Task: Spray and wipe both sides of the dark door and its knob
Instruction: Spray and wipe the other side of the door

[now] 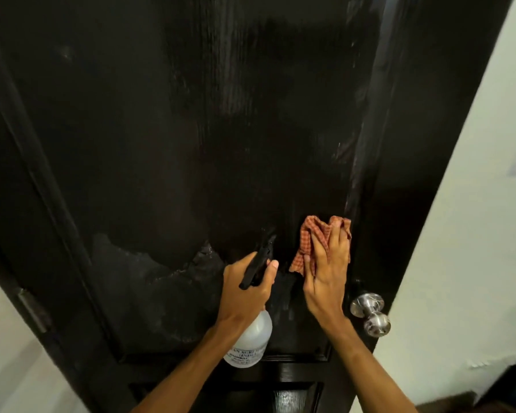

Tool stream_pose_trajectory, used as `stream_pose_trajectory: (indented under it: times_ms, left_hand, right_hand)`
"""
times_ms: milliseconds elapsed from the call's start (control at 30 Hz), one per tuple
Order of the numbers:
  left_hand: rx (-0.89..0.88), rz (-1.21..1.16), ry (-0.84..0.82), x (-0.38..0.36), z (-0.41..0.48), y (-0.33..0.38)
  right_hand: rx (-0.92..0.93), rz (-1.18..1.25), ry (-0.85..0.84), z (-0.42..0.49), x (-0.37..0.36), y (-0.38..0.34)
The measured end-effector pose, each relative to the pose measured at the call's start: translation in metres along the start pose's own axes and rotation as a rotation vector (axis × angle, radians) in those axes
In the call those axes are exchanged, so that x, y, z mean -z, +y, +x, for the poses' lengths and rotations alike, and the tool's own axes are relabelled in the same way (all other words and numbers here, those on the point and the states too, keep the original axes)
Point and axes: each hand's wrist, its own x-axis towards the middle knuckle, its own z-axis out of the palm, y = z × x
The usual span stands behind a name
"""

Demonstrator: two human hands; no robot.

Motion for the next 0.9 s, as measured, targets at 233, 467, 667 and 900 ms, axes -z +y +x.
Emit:
stream_pose_trajectory:
  times_ms: [233,467,667,900]
  left_hand:
    - [0.092,-0.041,0.079,0.010,-0.015,-0.014]
    - [0.112,-0.011,0.232,0.059,-0.027,-0.033]
    - [0.138,0.058,0.363,0.101,-0.037,-0.053]
    - [0.223,0.055,0.504,0.162,-0.062,-0.081]
  right_hand:
    - [-0.017,-0.085,0.118,0.028,-0.022,-0.023]
    - [0.213,-0.125,-0.072,0.023,-0.050,-0.061]
    - [0.321,-0.194,-0.229,-0.011,-0.091,-0.094]
    - [0.625,-0.252,-0.412,0.019,-0.121,-0.152]
